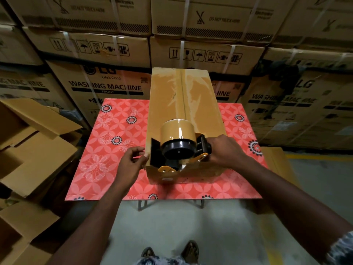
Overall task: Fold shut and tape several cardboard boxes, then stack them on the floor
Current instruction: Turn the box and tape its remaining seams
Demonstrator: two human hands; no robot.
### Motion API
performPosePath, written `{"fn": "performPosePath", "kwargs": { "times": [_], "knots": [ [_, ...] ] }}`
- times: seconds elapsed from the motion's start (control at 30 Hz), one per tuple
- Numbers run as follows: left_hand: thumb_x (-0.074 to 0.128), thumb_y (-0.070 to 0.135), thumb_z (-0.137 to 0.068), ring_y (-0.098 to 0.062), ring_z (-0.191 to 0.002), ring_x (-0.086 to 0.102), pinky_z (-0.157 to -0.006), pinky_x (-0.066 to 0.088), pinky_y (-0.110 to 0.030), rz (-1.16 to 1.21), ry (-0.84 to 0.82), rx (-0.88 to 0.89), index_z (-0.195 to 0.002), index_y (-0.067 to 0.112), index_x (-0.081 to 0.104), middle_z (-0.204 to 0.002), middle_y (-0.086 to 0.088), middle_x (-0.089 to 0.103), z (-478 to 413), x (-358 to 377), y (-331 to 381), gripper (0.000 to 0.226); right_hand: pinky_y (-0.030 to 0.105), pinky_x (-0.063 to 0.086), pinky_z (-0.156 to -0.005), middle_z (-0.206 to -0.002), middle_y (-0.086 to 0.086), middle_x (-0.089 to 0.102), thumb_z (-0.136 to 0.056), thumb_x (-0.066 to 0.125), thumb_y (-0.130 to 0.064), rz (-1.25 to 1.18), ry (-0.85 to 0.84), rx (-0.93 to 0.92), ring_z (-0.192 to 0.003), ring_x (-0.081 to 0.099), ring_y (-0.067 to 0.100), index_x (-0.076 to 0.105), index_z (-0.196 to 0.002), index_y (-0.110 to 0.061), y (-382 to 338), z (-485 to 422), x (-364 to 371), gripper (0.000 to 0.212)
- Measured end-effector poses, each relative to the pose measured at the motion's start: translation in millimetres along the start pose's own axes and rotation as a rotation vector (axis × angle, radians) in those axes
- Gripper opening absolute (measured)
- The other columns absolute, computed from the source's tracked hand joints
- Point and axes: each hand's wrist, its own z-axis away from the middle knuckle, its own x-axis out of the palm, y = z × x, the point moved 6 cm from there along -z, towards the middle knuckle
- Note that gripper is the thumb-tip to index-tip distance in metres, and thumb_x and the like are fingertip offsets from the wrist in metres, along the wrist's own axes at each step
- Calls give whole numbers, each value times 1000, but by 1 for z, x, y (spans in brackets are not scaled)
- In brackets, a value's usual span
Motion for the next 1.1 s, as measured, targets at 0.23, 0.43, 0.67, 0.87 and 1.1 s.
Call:
{"fn": "performPosePath", "kwargs": {
  "times": [0.23,0.43,0.67,0.87,1.1],
  "knots": [
    [71,18,-94,-22,-102,64,-86,56,-42,-62,93,46,-110,27,60,-109,-2,65,8,2,4,22,18,23,-45,-56,-12,53,-74,49,-65,-144,14,23,-50,58,18,55,-69,-28,51,26,-4,38],
    [62,14,-95,-15,-98,55,-86,39,-26,-703,3,659,-105,16,70,-104,1,67,42,42,58,13,7,27,-48,-53,-24,43,-78,64,-50,-258,4,6,-48,51,-7,42,-65,-43,48,23,1,26],
    [61,31,-94,-18,-110,52,-96,43,-30,-882,-300,733,-109,15,67,-123,-3,58,58,72,47,23,9,36,-52,-64,-15,59,-81,80,-25,-274,37,-3,-54,53,-3,68,-76,-22,42,20,14,13],
    [46,47,-97,-18,-147,35,-121,23,-37,-995,-301,717,-136,11,62,-154,-2,47,50,67,24,55,27,43,-48,-58,-16,56,-82,74,-39,-310,16,11,-51,54,-1,50,-69,-35,64,26,17,27],
    [51,45,-99,0,-150,21,-122,18,-30,-876,-274,692,-153,28,42,-160,16,33,51,67,27,57,27,37,-49,-62,-3,65,-73,59,-60,-172,-12,43,-56,62,18,43,-62,-38,96,33,4,29]
  ]
}}
